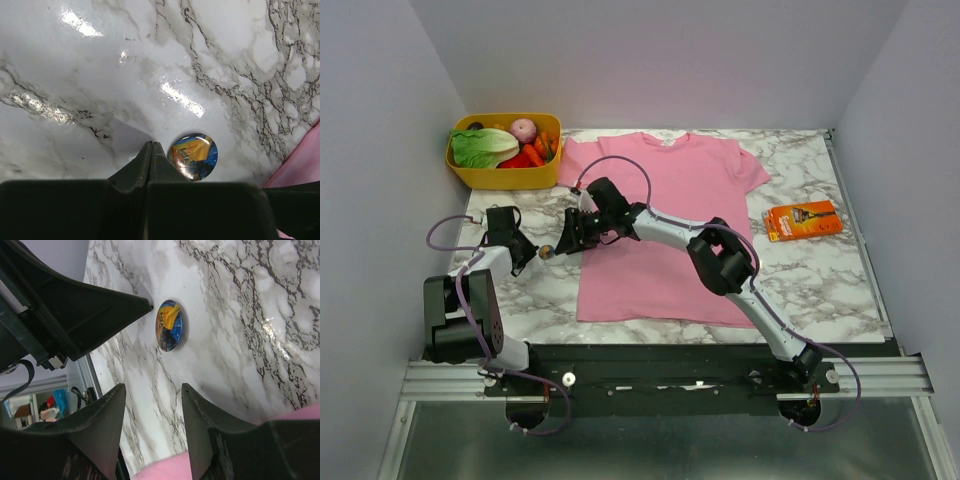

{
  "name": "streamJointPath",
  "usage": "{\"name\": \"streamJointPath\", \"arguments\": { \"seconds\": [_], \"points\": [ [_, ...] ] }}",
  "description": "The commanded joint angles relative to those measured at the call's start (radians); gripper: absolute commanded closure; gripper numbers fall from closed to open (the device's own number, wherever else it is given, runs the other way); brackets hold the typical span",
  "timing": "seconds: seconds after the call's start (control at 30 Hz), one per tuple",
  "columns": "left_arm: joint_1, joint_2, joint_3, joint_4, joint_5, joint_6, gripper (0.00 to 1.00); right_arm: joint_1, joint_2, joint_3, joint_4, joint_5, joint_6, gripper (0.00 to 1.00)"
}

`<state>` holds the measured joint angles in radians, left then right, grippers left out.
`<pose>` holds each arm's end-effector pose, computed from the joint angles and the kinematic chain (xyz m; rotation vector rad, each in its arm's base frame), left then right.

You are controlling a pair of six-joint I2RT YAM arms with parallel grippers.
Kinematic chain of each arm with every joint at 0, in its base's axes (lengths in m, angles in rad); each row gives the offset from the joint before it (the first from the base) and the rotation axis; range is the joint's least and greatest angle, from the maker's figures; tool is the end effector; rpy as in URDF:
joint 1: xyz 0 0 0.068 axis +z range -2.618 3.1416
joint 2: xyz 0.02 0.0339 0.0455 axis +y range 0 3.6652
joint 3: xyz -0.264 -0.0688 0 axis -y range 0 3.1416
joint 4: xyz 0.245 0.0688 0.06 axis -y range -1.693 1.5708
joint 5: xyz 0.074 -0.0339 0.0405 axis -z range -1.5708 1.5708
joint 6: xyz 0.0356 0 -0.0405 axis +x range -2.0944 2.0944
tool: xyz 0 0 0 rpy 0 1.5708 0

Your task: Pin the brooch onto the clothing

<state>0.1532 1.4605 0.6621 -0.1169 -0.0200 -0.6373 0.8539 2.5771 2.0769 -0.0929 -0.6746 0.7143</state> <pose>0.2684 0.0422 0.1554 -0.9684 2.2991 -0.1791 0.3586 0.4452 0.1330 -0.6273 2.4143 1.5300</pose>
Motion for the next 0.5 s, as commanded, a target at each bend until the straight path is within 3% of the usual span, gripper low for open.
{"name": "streamJointPath", "arguments": {
  "seconds": [0.0, 0.47],
  "points": [
    [-0.004, 0.023, -0.024, 0.025, 0.015, -0.001, 0.97, 0.011, 0.032, 0.029, -0.047, 0.035, 0.011, 0.44],
    [-0.041, 0.067, -0.001, 0.039, 0.074, 0.001, 0.98, 0.016, 0.114, 0.143, -0.085, 0.102, 0.070, 0.44]
  ]
}}
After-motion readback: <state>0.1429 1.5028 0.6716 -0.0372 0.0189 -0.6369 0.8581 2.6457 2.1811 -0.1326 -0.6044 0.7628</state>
